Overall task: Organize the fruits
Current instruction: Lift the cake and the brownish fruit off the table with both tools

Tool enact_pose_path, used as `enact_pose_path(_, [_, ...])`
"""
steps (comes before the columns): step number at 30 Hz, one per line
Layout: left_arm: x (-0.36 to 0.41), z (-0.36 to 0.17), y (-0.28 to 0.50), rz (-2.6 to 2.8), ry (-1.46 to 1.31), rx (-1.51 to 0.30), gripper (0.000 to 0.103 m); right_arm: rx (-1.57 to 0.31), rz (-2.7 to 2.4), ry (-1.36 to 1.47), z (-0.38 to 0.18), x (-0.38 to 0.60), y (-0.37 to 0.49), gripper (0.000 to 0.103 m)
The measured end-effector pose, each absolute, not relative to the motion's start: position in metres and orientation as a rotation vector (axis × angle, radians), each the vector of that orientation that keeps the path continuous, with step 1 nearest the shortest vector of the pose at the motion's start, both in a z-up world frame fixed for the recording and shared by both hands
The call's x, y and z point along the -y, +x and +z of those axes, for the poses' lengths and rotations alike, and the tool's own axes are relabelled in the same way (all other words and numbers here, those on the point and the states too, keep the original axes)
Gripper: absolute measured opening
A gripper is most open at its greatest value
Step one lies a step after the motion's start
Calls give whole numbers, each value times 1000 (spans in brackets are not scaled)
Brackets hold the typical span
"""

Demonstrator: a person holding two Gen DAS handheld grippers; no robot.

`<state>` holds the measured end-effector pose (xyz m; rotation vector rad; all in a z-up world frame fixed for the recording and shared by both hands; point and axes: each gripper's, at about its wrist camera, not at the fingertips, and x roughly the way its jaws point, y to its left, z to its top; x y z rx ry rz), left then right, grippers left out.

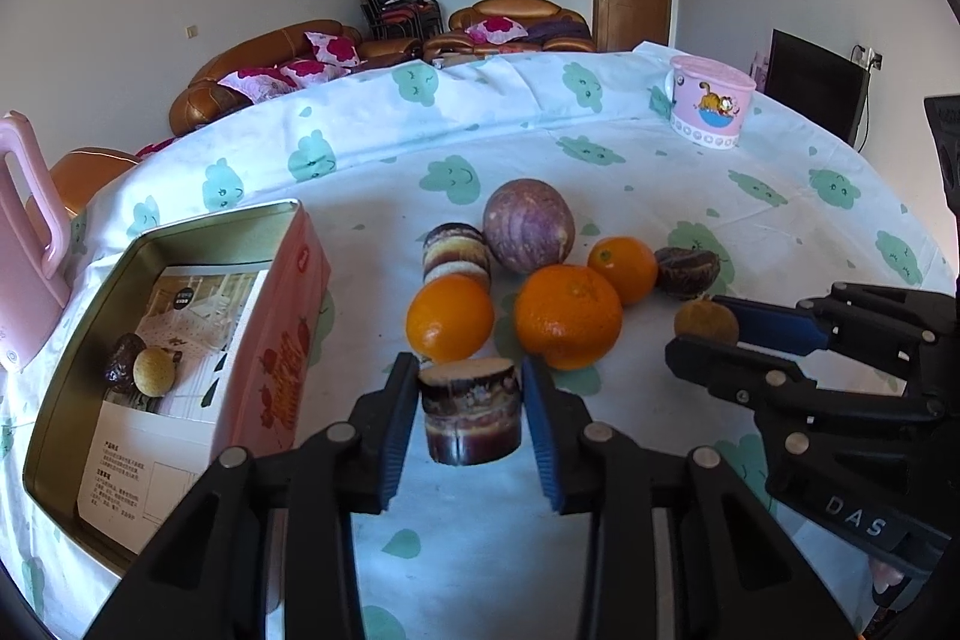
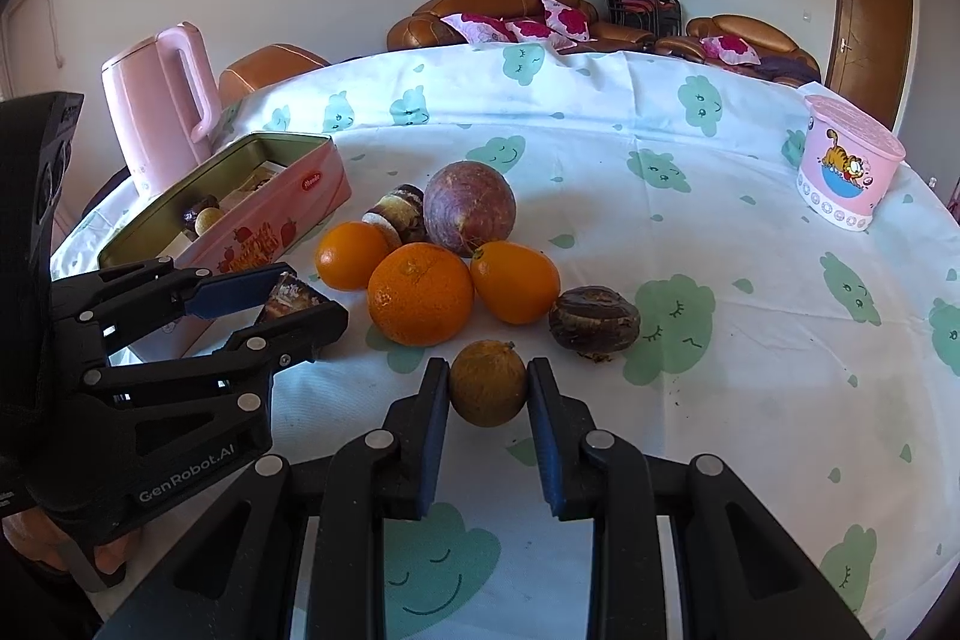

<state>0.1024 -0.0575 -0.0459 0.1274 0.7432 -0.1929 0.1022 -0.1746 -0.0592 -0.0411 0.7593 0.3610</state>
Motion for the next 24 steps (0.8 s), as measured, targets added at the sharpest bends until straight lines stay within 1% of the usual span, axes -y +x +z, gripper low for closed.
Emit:
enact_pose_path(6, [56,-39,94,-174,135,-683,37,-713,372,-46,-53,174,95,28])
enact_pose_path(24, [50,-27,80,-124,118,-577,37,-606,396,-55,-42,175,80,28])
